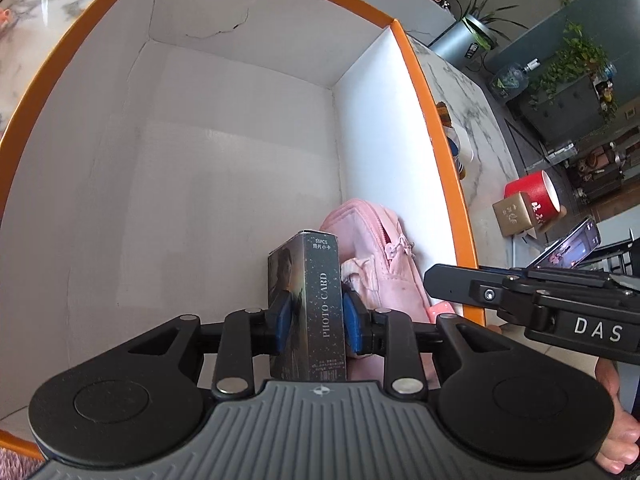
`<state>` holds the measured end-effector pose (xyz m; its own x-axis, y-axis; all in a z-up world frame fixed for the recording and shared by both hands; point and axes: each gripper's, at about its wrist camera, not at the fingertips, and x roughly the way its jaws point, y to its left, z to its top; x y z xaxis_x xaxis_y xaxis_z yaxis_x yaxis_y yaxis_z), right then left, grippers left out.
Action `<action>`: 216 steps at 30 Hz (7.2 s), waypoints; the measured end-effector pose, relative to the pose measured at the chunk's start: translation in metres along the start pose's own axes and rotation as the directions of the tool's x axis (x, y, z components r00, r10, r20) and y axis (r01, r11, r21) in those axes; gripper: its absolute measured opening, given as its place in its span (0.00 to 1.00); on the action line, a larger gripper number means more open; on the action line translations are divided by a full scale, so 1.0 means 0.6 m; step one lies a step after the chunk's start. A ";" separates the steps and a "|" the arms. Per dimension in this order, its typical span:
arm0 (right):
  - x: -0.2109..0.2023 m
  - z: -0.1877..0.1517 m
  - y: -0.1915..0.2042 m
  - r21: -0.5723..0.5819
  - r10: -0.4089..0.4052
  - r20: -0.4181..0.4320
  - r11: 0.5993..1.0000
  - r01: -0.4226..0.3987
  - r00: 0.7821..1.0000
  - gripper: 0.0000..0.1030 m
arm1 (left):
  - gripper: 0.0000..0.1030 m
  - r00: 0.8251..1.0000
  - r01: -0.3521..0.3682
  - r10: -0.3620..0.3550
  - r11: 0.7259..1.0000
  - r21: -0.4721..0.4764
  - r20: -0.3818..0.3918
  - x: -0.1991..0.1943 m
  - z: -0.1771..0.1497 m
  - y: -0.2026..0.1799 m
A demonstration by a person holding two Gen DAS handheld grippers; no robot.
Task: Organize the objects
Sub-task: 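Lower the PHOTO CARD box and pink bag into the box and open both grippers, then move the left gripper to the black case while the right moves to the pink wallet, then grasp the pink snap wallet with the right gripper while the left grasps the black case, then lift the pink wallet with the right gripper while the left lifts the black case, then carry the pink wallet and black case over the box and lower them inside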
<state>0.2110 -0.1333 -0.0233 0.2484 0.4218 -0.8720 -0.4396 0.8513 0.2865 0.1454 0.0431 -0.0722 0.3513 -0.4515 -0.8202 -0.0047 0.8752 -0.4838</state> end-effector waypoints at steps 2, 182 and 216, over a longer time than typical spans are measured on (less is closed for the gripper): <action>0.002 -0.001 0.002 -0.006 -0.007 0.002 1.000 0.007 1.000 0.15 | 0.31 1.000 0.004 -0.004 1.000 0.005 0.003 0.003 0.000 -0.001; -0.046 -0.034 -0.293 0.216 0.096 0.185 0.967 -0.136 0.978 0.33 | 0.41 0.907 -0.401 0.341 0.878 0.263 0.246 0.093 0.130 -0.287; -0.056 -0.006 0.052 0.131 0.513 0.213 0.828 -0.545 0.831 0.33 | 0.39 0.900 -0.285 0.260 0.958 0.023 0.349 -0.190 0.043 -0.023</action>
<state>0.1861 -0.1221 0.0132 0.1645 0.8541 -0.4934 -0.3866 0.5160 0.7644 0.1295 0.0871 0.0359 0.6420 -0.1187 -0.7575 -0.0830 0.9714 -0.2227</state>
